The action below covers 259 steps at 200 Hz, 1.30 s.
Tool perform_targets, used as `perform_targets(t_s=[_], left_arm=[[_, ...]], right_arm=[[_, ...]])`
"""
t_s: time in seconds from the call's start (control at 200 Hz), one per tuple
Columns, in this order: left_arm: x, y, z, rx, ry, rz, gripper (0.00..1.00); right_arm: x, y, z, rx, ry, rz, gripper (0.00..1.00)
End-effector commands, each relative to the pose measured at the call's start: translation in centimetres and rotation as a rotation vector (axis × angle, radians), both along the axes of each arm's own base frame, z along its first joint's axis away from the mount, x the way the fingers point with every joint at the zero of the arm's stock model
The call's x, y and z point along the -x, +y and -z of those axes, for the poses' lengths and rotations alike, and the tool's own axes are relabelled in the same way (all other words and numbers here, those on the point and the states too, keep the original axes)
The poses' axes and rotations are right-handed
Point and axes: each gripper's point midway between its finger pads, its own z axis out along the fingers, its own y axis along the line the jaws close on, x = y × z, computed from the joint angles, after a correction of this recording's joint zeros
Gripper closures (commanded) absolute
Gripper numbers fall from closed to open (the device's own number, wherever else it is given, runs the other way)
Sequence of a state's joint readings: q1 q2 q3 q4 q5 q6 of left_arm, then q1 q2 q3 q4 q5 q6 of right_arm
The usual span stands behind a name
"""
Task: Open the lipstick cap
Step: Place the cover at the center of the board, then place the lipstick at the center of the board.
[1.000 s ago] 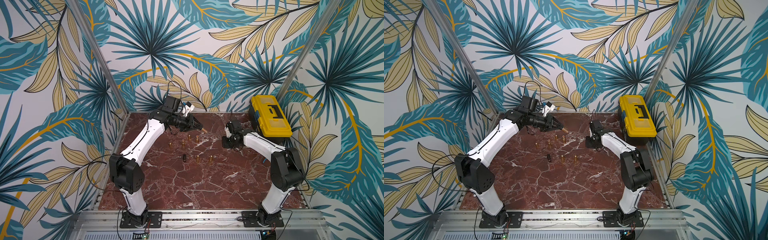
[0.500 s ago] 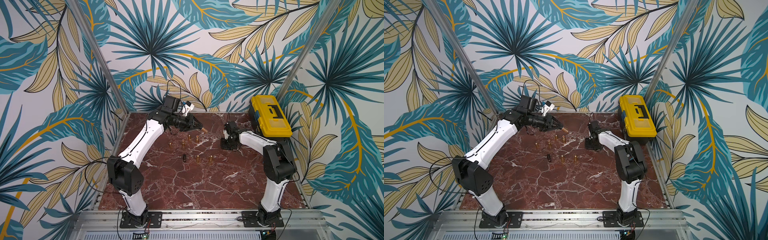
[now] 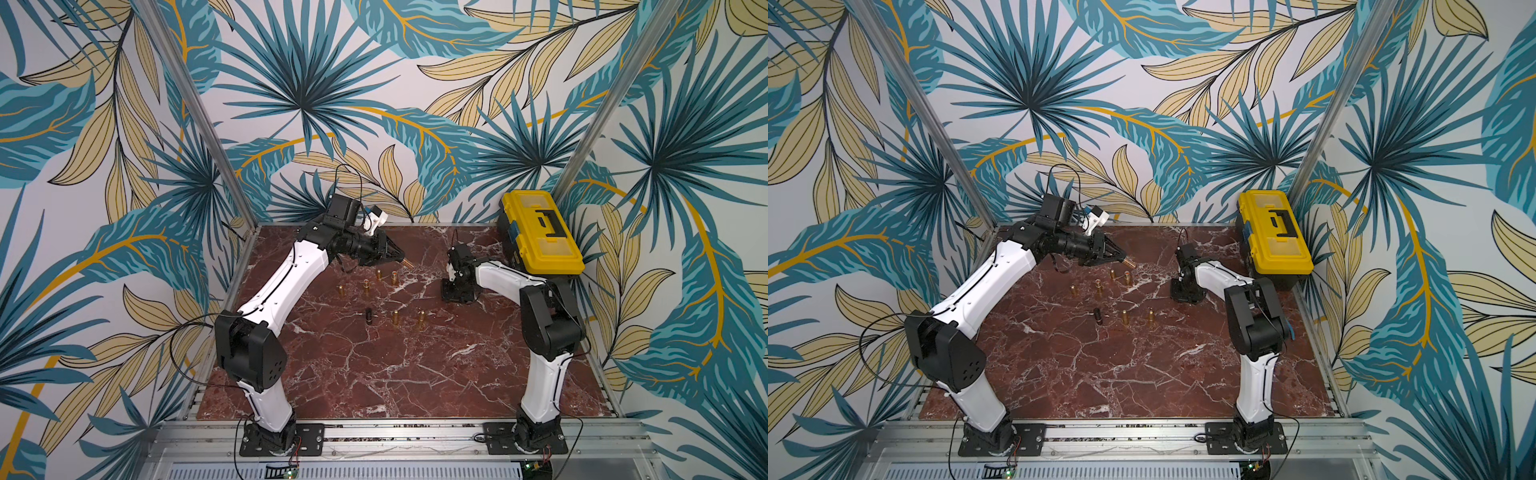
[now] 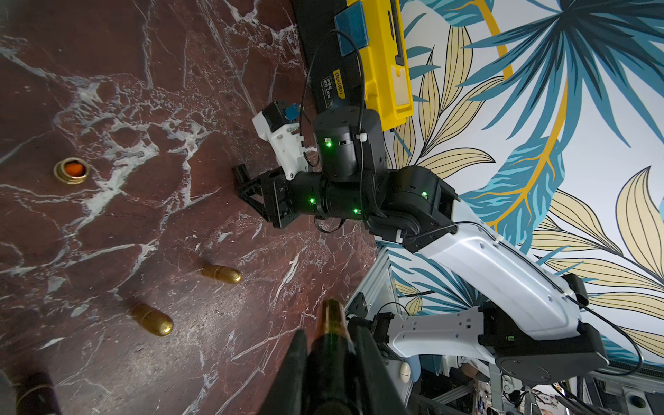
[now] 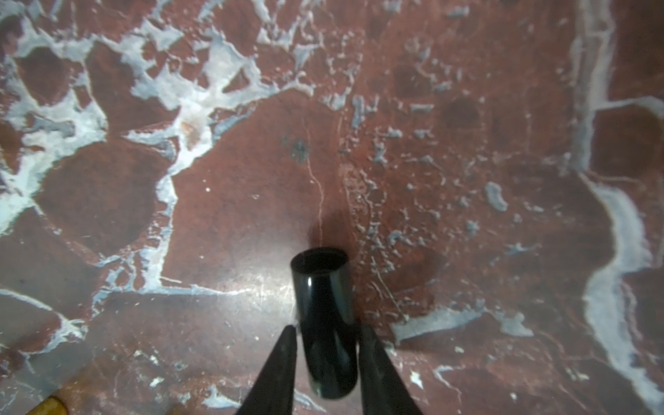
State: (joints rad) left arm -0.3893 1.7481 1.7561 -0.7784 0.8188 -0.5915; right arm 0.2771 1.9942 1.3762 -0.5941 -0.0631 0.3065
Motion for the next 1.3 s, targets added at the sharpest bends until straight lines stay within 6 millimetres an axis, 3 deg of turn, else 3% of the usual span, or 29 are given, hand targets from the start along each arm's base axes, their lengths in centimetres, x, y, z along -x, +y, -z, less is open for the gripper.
perform_targets(t_s=[0.0, 0.205, 0.351, 0.436, 0.641, 0.756, 0.906, 1.152, 1.292], left_arm=[[0.6, 0.2, -1.7, 0.012, -0.066, 0.004, 0.94], [0.4, 0.4, -1.4, 0.008, -0.061, -0.007, 0.94], [0.4, 0.2, -1.7, 0.026, -0.057, -0.01, 0.94], [0.4, -0.1, -2.2, 0.068, -0.051, -0.006, 0.94], [-0.3, -1.1, -4.1, 0.332, 0.02, 0.01, 0.95], [-0.2, -1.5, -4.6, 0.354, 0.028, 0.03, 0.95], [1.0, -2.5, -5.7, 0.382, 0.046, 0.082, 0.94], [2.1, -2.3, -6.9, 0.391, 0.036, 0.064, 0.94], [1.7, -2.0, -7.1, 0.39, 0.024, 0.047, 0.94]], right_arm=[[0.4, -0.7, 0.5, 0.036, 0.031, 0.008, 0.66], [0.2, -1.5, -1.5, 0.076, -0.013, 0.011, 0.62], [0.2, -2.5, -6.1, 0.104, -0.106, 0.021, 0.61], [0.7, -2.1, -9.5, 0.059, -0.176, 0.01, 0.61], [3.3, 2.7, -18.5, -0.302, -0.437, -0.136, 0.55], [5.5, 5.3, -22.5, -0.519, -0.553, -0.234, 0.5], [6.8, 7.3, -24.3, -0.684, -0.551, -0.285, 0.49], [6.6, 9.8, -30.0, -1.023, -0.678, -0.332, 0.47], [6.1, 10.5, -31.0, -1.125, -0.663, -0.331, 0.45]])
